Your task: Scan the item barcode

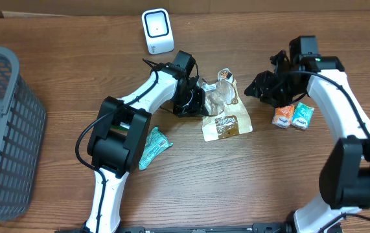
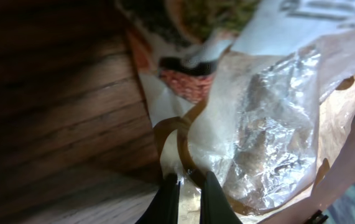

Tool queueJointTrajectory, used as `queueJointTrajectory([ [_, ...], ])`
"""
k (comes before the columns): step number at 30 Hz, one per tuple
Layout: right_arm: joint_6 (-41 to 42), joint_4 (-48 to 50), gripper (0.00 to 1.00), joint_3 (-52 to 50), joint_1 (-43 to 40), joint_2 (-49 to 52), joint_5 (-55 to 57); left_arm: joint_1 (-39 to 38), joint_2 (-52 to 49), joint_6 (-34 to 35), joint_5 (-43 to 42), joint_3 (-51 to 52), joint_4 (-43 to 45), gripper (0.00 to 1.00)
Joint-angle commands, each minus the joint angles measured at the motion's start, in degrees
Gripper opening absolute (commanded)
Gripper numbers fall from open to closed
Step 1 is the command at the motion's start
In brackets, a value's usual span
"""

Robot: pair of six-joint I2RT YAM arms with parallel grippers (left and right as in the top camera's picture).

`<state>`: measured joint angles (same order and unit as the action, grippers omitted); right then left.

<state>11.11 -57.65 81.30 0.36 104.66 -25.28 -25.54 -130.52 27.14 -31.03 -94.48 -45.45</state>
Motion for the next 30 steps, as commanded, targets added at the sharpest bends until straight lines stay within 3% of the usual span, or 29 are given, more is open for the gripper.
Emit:
queueJointTrajectory([
  [1,-1.7,0.98,0.56,-0.35,-0.07,2.6,-0.26,-0.37,-2.45,2.99,5.11,0.59,-0.85,0.04],
  [12,-8.2,5.77,0.58,-0.35,-0.11,13.16,-1.44,-0.37,-2.86,4.42,6.16,0.59,-1.22,0.04],
  [21,-17.77,5.51,0.64,-0.35,-0.87,17.88,-11.52,-0.37,-2.86,4.42,6.23,0.59,-1.2,0.04],
  [30,-18.69,4.61,0.61,-0.37,0.55,22.51,-18.67,-0.37,-2.89,4.42,6.19,0.59,-1.2,0.04],
])
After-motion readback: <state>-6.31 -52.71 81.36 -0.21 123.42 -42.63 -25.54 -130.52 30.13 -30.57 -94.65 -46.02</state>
